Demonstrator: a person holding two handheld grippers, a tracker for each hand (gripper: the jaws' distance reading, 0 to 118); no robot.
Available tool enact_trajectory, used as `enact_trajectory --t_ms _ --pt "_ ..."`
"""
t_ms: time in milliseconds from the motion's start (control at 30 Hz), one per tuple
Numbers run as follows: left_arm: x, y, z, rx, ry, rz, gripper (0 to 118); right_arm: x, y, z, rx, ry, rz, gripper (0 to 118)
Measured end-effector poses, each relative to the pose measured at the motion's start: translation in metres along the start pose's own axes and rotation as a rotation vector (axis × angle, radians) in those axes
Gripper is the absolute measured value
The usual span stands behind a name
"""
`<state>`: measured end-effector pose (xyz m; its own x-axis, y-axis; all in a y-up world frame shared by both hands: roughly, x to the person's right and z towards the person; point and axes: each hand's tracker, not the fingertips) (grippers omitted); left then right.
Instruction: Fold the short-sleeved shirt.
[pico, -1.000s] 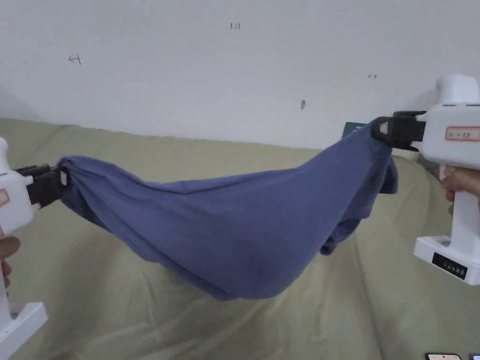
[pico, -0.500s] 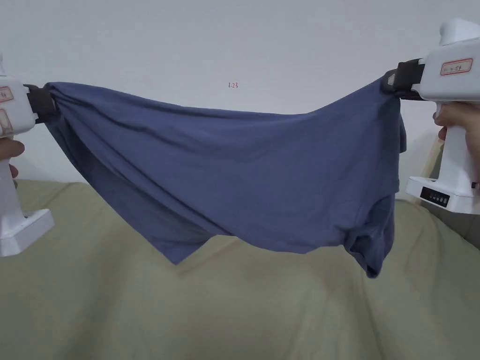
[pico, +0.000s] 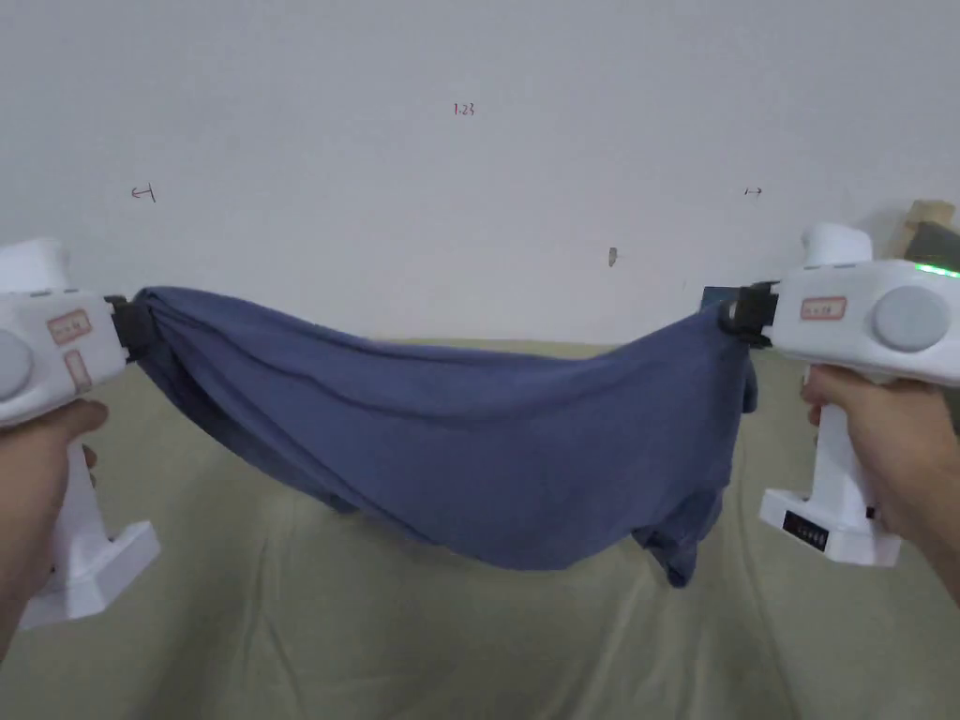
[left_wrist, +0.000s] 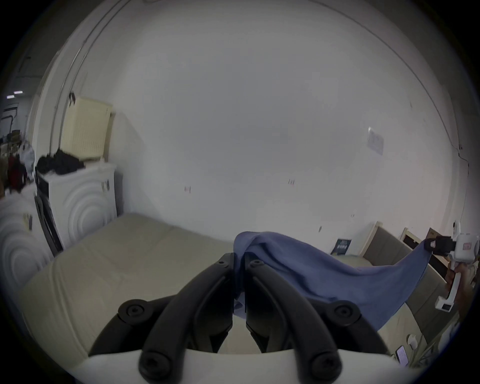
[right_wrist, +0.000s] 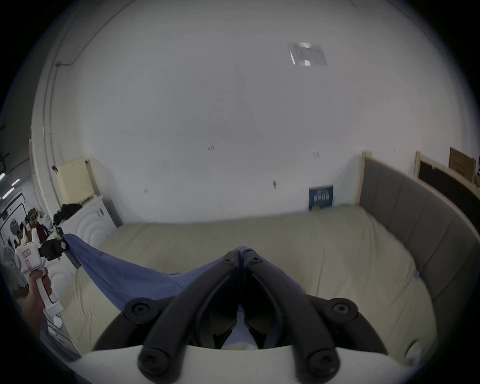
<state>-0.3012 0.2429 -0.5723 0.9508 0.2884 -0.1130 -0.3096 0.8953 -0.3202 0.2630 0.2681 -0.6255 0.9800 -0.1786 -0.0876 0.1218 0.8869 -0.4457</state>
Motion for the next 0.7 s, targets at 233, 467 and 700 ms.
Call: enact_trajectory --t_ms 233,467,700 --pt "-0.040 -0.113 0.021 -0.066 0.015 -0.045 7 0.036 -0.119 0.008 -0.115 0.028 -0.057 3" --pt "-0.073 -0.220 0.160 -0.261 0.005 -0.112 7 0.037 -0.261 0.136 -0.262 0.095 -0.021 3" --pt "-0.104 -0.304 0.241 -0.521 0.060 -0.212 7 0.035 -0.362 0.203 -0.465 0.041 0.075 4"
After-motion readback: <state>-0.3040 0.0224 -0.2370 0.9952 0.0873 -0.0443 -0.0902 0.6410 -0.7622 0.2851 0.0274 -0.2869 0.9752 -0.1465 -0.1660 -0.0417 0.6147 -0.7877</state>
